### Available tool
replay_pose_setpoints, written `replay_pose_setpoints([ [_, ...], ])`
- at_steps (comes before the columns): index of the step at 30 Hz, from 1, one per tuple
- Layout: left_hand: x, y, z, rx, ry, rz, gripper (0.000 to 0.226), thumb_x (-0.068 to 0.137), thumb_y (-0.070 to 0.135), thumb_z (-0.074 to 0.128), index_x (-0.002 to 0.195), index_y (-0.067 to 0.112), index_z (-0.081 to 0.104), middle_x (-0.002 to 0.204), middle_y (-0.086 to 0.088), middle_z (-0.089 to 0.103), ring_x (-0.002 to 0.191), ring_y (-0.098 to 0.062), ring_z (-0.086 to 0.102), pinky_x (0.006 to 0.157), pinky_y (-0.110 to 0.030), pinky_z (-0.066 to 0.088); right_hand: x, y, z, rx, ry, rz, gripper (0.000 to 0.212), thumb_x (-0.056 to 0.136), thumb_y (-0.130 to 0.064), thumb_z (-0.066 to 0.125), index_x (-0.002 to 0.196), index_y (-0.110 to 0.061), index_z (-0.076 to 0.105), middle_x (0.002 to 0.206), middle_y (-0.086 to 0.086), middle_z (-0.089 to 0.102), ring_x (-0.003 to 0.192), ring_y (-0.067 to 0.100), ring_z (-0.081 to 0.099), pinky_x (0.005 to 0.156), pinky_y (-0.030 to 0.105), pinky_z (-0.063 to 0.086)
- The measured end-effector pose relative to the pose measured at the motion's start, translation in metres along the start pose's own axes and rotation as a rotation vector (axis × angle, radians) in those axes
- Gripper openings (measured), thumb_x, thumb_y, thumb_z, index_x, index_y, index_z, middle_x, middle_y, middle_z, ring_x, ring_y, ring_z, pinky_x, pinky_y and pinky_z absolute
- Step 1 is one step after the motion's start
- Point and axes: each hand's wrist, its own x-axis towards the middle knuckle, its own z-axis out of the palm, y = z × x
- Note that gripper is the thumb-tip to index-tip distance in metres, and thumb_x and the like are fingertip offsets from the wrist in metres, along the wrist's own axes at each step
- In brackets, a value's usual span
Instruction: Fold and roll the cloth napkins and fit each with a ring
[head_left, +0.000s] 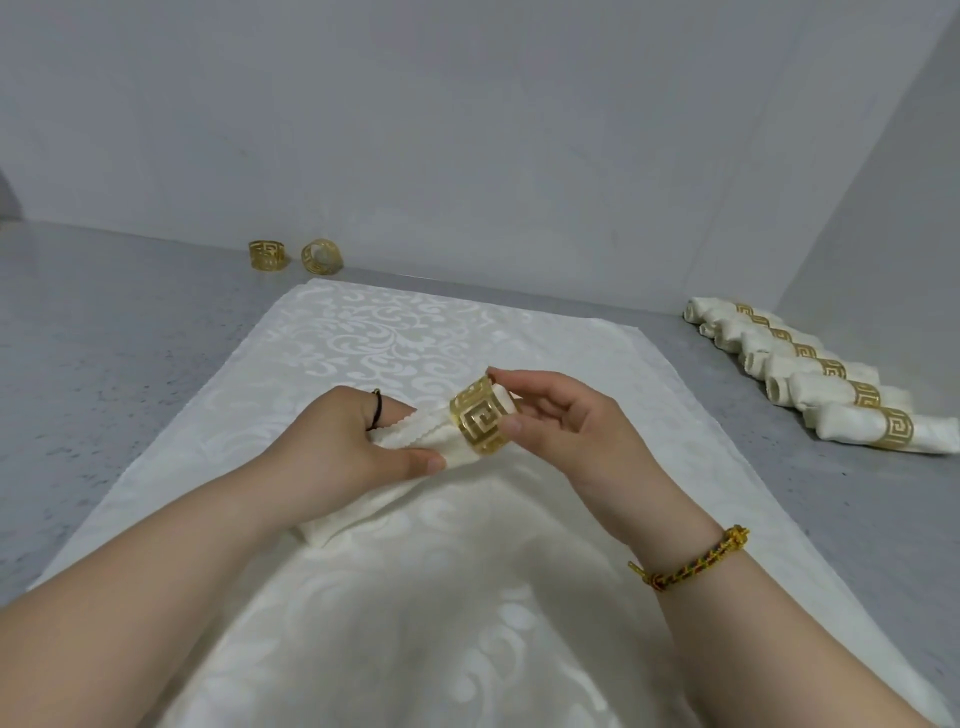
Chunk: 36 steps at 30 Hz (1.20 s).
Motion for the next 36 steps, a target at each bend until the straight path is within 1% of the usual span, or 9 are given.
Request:
replay_pose_setpoints([
  [5,0.001,-0.002,-0.001,0.024,-0.010,0.012,0.018,0.069,0.017,0.077,0.062,0.032,0.069,0.063,0.009,0.067,0.054,0.000,0.057,0.053,-0.010,0.040,0.004,0.004,-0.002,0.119,-0.050,0.104,0.018,0.089,-0.021,0.050,0.094,-0.013,0.065,0.092,0.002,0.069,0.085,0.007,0.065,0.081,0.017,0.052],
  [10,0.003,-0.006,-0.001,0.088,-0.004,0.053,0.021,0.055,0.042,0.073,0.071,0.028,0.069,0.076,-0.012,0.066,0.060,-0.012,0.056,0.052,-0.013,0.037,0.005,0.008,-0.001,0.059,-0.036,0.218,0.014,0.089,-0.005,0.050,0.094,-0.004,0.062,0.085,0.007,0.066,0.074,0.009,0.064,0.079,0.018,0.053],
  [14,0.003,-0.005,0.002,0.134,-0.026,0.028,0.015,0.062,0.039,0.079,0.055,0.039,0.065,0.062,0.007,0.063,0.056,0.000,0.055,0.055,-0.016,0.039,0.003,0.012,0.002,-0.119,-0.036,0.243,0.015,0.086,-0.005,0.056,0.096,0.003,0.064,0.086,0.011,0.063,0.080,0.016,0.058,0.079,0.025,0.051],
  [16,0.001,-0.002,0.002,0.186,-0.034,0.028,0.018,0.061,0.047,0.076,0.068,0.045,0.059,0.072,0.016,0.063,0.065,0.005,0.056,0.061,-0.018,0.040,0.003,0.013,0.006,-0.140,0.021,0.213,0.014,0.085,-0.004,0.055,0.091,0.005,0.063,0.084,0.014,0.061,0.079,0.019,0.055,0.077,0.031,0.048],
  [21,-0.007,0.017,0.012,0.727,-0.050,0.142,0.097,0.058,0.065,0.068,0.136,0.050,0.013,0.122,0.028,0.044,0.111,-0.001,0.049,0.077,-0.016,0.034,0.001,0.018,0.022,-0.130,0.033,0.194,0.029,0.072,-0.022,0.057,0.085,0.004,0.061,0.089,0.030,0.064,0.075,0.025,0.057,0.069,0.040,0.044],
  [23,-0.005,0.018,0.020,0.779,0.016,0.212,0.079,0.066,0.061,0.064,0.133,0.046,0.026,0.125,0.023,0.048,0.111,-0.005,0.051,0.073,-0.015,0.036,0.001,0.020,0.025,-0.090,0.014,0.193,0.022,0.071,-0.022,0.056,0.076,-0.002,0.061,0.078,0.023,0.061,0.073,0.025,0.054,0.067,0.039,0.040],
  [25,-0.003,0.014,0.021,0.781,0.075,0.240,0.048,0.073,0.053,0.060,0.117,0.042,0.043,0.095,0.020,0.053,0.096,-0.007,0.055,0.061,-0.010,0.030,0.001,0.020,0.024,-0.042,-0.003,0.208,0.015,0.070,-0.022,0.058,0.074,-0.009,0.063,0.079,0.016,0.061,0.074,0.026,0.055,0.069,0.043,0.043],
  [28,-0.001,0.008,0.013,0.767,0.086,0.225,0.035,0.074,0.048,0.059,0.107,0.039,0.050,0.072,0.017,0.045,0.078,-0.007,0.046,0.057,-0.010,0.028,0.002,0.018,0.017,-0.028,-0.002,0.213,0.027,0.070,-0.022,0.060,0.088,-0.002,0.065,0.088,0.015,0.066,0.081,0.024,0.062,0.083,0.042,0.051],
  [36,0.002,-0.001,0.001,0.750,0.138,0.224,0.033,0.073,0.040,0.061,0.105,0.040,0.053,0.095,0.013,0.061,0.085,-0.008,0.055,0.063,-0.014,0.037,0.005,0.013,0.004,0.197,-0.017,0.327,0.016,0.090,-0.007,0.046,0.093,-0.003,0.062,0.079,0.005,0.069,0.069,0.011,0.068,0.064,0.022,0.056],
])
